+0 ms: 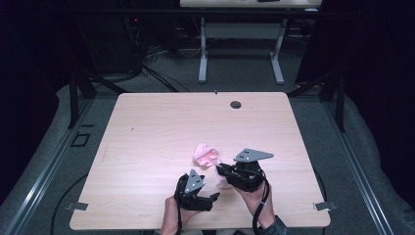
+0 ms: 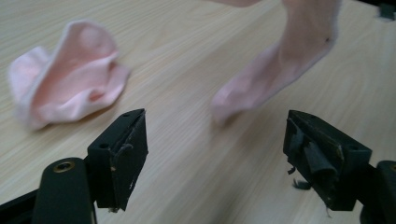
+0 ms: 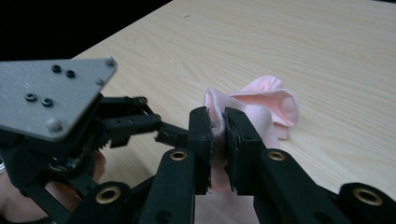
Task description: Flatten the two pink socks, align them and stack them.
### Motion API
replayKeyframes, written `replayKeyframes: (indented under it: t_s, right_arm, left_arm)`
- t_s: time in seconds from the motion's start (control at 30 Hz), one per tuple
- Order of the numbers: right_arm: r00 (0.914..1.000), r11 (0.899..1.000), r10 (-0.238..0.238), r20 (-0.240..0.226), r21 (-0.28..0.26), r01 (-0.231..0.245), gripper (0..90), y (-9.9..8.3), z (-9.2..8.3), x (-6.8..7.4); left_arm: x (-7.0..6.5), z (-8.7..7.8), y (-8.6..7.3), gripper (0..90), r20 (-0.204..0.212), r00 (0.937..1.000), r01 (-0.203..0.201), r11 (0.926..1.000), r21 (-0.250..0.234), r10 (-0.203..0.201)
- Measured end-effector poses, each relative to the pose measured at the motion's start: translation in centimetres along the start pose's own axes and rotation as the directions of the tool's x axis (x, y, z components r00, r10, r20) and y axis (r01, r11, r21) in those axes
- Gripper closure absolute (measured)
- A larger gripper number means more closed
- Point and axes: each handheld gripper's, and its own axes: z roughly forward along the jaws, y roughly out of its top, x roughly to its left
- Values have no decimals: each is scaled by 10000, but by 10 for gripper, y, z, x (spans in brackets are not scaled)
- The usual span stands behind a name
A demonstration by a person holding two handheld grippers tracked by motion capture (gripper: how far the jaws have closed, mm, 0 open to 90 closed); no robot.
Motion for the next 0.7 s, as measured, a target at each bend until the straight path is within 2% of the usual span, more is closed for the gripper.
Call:
replayKeyframes:
  t_s: [0.03, 0.07, 0.1, 0.17, 0.33, 0.4, 0.43, 0.47, 0.53, 0.6, 0.63, 0.67, 0.7]
  right_arm:
    - [9999, 9997, 168, 14, -169, -168, 810, 0, -2, -2]
    - [9997, 9995, 261, 16, -193, -260, 810, 0, -4, -4]
    - [9993, 9990, 372, -3, -267, -372, 810, 0, -5, -7]
    - [9975, 9966, 707, -75, -424, -710, 810, -1, -6, -11]
    - [9933, 9917, 1156, -39, -565, -1156, 808, -4, -10, -21]
    - [9927, 9910, 1208, 30, -588, -1204, 808, -5, -11, -23]
    - [9923, 9913, 1216, 228, -541, -1202, 805, -7, -13, -27]
    - [9923, 9913, 1216, 228, -541, -1202, 805, -7, -13, -27]
    - [9905, 9938, 1047, 888, -468, -1008, 803, -10, -15, -30]
    - [9848, 9939, 1098, 1346, -274, -1070, 800, -15, -14, -34]
    - [9808, 9929, 1165, 1562, 46, -1187, 798, -20, -13, -40]
    - [9785, 9912, 1285, 1615, 115, -1321, 796, -23, -11, -42]
    - [9760, 9891, 1395, 1673, 230, -1453, 792, -26, -9, -45]
  left_arm:
    - [-1, 7, 2, 255, 569, 9984, -51, 9999, -120, 58]
    - [-1, 11, 2, 278, 822, 9966, -80, 9999, -120, 90]
    - [-1, 15, 3, 320, 866, 9961, -138, 9999, -49, 142]
    - [0, 24, 4, 474, 1217, 9925, -76, 9999, 69, 67]
    - [3, 33, 6, 831, 1580, 9873, 145, 9999, 27, -147]
    - [3, 32, 6, 880, 1653, 9861, 169, 9998, -67, -156]
    - [4, 26, 8, 883, 1932, 9805, 374, 9993, -26, -362]
    - [4, 26, 8, 884, 1932, 9805, 374, 9993, -26, -362]
    - [6, 19, 10, 885, 2152, 9745, 610, 9980, 184, -635]
    - [10, 11, 11, 885, 2469, 9623, 1038, 9932, 535, -1139]
    - [15, 4, 12, 884, 2693, 9462, 1590, 9827, 951, -1792]
    - [19, 2, 13, 884, 2916, 9314, 1883, 9740, 1259, -2177]
    - [23, 0, 14, 883, 3062, 9195, 2092, 9664, 1495, -2464]
